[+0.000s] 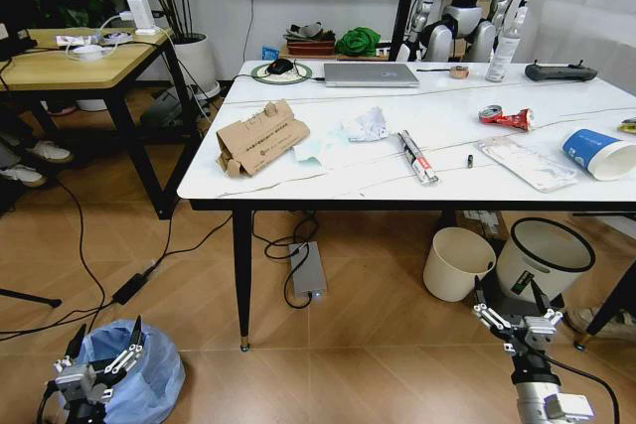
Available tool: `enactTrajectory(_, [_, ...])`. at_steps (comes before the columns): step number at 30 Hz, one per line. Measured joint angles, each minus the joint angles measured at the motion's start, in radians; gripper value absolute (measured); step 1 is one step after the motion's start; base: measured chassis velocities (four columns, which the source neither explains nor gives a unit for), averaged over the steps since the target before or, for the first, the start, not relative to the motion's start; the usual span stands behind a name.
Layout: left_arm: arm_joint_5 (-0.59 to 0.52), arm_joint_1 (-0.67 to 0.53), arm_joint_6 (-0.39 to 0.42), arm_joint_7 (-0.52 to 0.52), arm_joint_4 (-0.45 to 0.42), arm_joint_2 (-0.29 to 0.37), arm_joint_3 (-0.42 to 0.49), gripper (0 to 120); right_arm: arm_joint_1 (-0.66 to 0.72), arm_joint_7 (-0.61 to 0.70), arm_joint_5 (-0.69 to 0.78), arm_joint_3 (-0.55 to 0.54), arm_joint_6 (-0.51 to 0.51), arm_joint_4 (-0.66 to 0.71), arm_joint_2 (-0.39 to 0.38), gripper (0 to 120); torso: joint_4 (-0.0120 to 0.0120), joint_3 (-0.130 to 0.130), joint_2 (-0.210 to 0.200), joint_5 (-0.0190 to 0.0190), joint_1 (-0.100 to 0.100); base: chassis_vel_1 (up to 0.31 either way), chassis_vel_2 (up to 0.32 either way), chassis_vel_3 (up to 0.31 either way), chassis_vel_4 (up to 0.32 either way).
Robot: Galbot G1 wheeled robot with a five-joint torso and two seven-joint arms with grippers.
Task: Pick up the trash bin and place the trash from the table into it.
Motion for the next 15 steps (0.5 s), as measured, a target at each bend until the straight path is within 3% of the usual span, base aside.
enactTrajectory(15, [0.012, 0.026, 0.021, 0.001, 0.004, -0.011, -0.020, 100, 0.026, -0.020, -0.003, -0.026, 0.017, -0.046, 0.000, 100, 0.0000, -0.038, -0.059, 0.0000, -0.021, 0.000, 0.000, 0.000, 0.000])
